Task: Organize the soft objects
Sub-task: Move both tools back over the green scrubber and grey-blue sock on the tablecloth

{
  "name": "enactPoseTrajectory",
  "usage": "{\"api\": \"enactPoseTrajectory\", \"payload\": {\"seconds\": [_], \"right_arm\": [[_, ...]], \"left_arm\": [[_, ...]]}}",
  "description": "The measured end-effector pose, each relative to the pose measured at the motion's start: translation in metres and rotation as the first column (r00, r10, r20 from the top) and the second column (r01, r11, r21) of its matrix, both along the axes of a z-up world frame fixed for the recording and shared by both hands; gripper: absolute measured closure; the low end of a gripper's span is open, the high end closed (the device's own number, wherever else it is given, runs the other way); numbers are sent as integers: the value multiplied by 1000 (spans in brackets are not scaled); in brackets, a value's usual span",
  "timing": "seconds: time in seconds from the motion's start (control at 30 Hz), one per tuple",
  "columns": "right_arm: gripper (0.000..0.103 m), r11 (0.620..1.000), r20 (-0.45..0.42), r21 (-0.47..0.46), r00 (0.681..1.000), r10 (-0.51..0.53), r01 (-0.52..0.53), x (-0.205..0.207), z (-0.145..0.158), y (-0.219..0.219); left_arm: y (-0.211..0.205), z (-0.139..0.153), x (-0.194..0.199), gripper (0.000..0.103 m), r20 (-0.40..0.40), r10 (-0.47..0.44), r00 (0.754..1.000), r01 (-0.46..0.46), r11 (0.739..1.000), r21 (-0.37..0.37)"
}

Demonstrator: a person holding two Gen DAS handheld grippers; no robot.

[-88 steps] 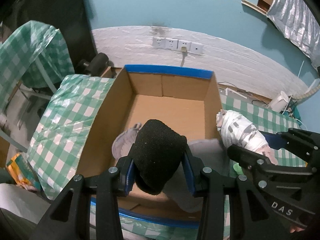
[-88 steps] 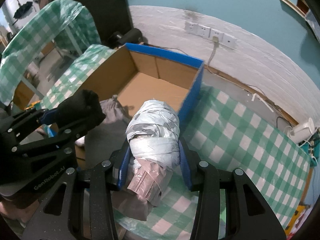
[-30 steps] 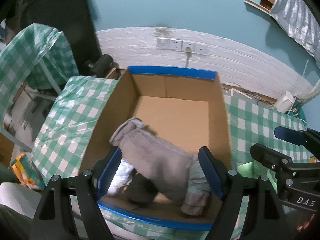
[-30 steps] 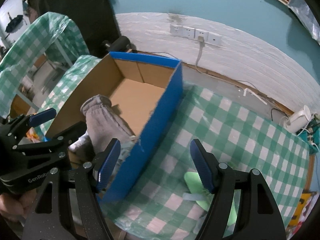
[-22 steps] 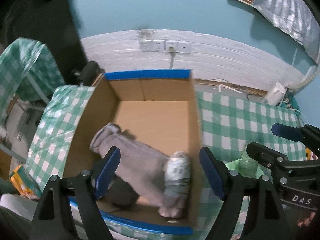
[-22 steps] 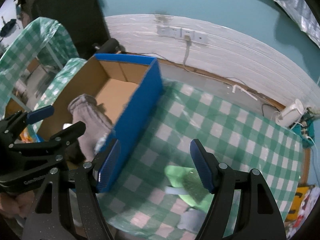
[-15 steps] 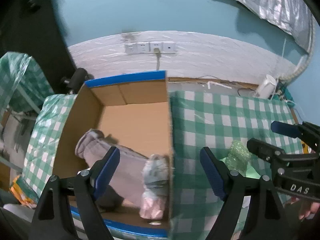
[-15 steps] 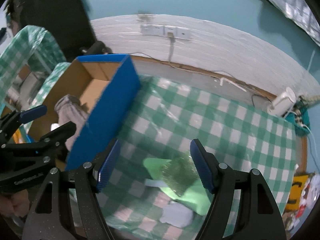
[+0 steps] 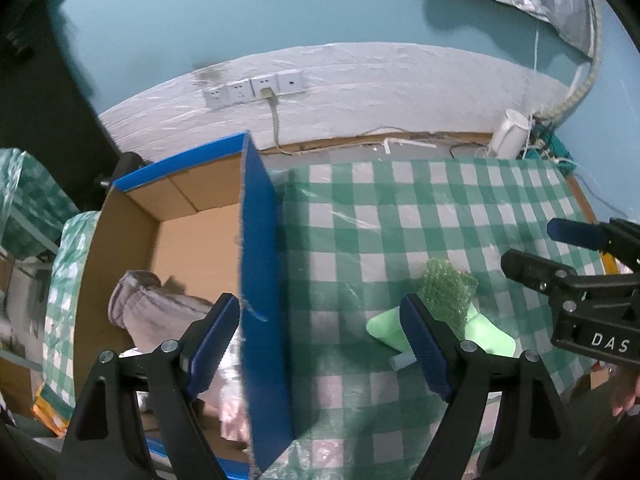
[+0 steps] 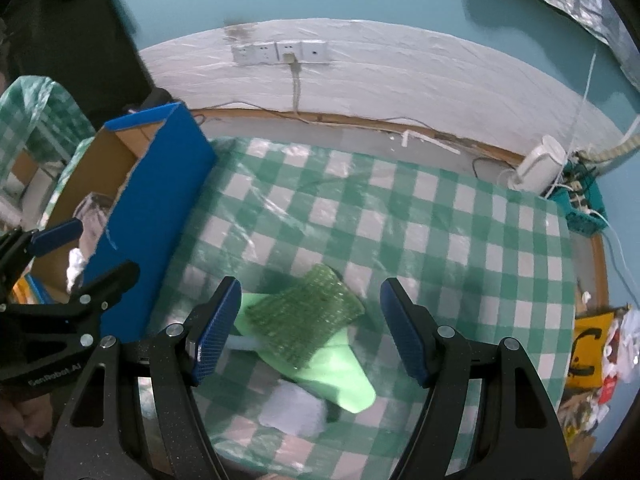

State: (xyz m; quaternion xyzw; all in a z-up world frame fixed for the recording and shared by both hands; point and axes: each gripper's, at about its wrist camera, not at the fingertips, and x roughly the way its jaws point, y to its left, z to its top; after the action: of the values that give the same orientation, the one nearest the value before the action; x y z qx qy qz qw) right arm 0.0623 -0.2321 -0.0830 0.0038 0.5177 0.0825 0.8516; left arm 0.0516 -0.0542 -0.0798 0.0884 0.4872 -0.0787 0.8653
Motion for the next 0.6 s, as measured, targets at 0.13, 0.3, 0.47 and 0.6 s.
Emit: {"api": "enactPoseTrajectory", "payload": {"seconds": [0.13, 0.3, 0.47, 0.6], "right_arm": [[30, 1000, -16, -1, 1000, -18, 18, -3, -7, -13], [30, 999, -53, -9, 998, -35, 34, -4, -24, -24], [30, 999, -102, -21, 994, -45, 43, -3, -44, -29], [30, 999, -117, -28, 993, -36, 33, -3, -53, -27]], "left_arm": [[-16, -9, -1, 20, -20, -32, 999, 32, 999, 30], [-30, -24, 0, 20, -53, -56, 997, 60, 996, 68], [-41, -39, 1, 20, -83, -72, 994, 80, 992, 93], [-45, -53, 3, 20, -118, -73, 990, 87, 990, 114]]}}
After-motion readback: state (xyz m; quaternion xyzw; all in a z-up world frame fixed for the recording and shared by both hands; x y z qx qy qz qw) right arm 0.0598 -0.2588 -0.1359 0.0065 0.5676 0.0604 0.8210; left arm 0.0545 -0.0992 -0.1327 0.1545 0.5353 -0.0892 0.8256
